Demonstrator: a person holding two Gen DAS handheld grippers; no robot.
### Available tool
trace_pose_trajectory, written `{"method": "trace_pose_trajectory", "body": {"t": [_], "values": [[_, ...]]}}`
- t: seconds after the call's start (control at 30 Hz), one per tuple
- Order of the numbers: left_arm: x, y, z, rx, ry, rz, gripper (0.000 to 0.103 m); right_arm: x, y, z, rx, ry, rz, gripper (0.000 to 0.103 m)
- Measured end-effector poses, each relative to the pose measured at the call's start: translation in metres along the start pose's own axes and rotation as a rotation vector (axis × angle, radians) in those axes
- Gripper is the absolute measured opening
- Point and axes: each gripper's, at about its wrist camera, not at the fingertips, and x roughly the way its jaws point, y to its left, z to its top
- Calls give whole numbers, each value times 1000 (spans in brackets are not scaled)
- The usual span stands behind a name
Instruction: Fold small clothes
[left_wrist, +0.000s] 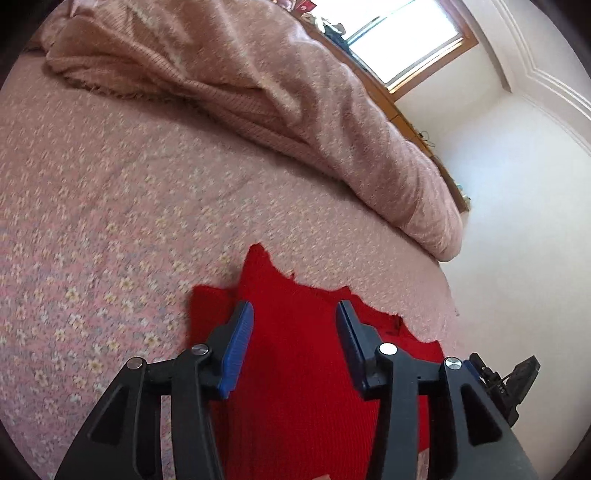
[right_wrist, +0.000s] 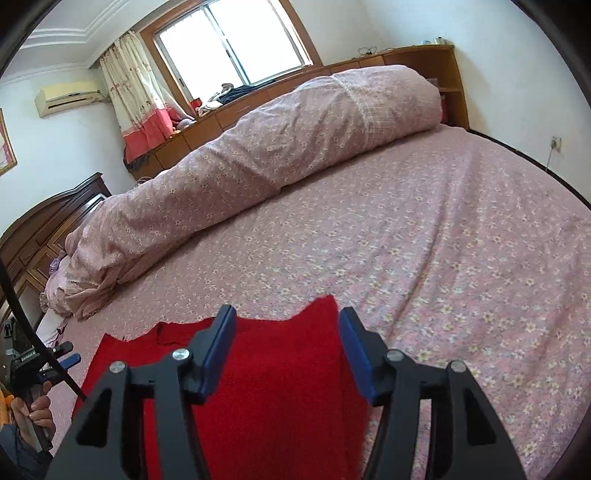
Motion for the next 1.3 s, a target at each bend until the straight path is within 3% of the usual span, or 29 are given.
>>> {"method": "trace_pose_trajectory", "body": {"t": [0.2, 0.3, 0.37, 0.47, 0.67, 0.8, 0.9, 1.17, 1.27, 1.3], "values": [[-1, 1, -13, 49, 26, 53, 39, -5, -24, -8, 13, 43, -28, 61], [-3, -5, -19, 99, 11, 79, 40, -6, -38, -13, 19, 77, -18, 79], [-5, -12, -24, 142, 8, 101, 40, -6, -47, -17, 41, 93, 0, 82], [-6, -24, -31, 190, 12, 104, 40, -2, -63, -24, 97, 152, 58, 82], [-1, -57, -59, 296, 26, 108, 40, 9, -76, -44, 179, 309, 271, 89], [15, -84, -74, 318, 62, 90, 40, 22, -66, -59, 125, 428, 294, 91], [23, -102, -83, 343, 75, 70, 40, 25, -61, -63, 96, 427, 297, 99], [38, -115, -112, 411, 108, 74, 40, 47, -64, -52, 162, 387, 435, 98], [39, -125, -115, 440, 114, 62, 40, 55, -52, -52, 89, 384, 437, 91], [40, -128, -115, 444, 120, 59, 40, 58, -48, -52, 76, 403, 439, 84]]}}
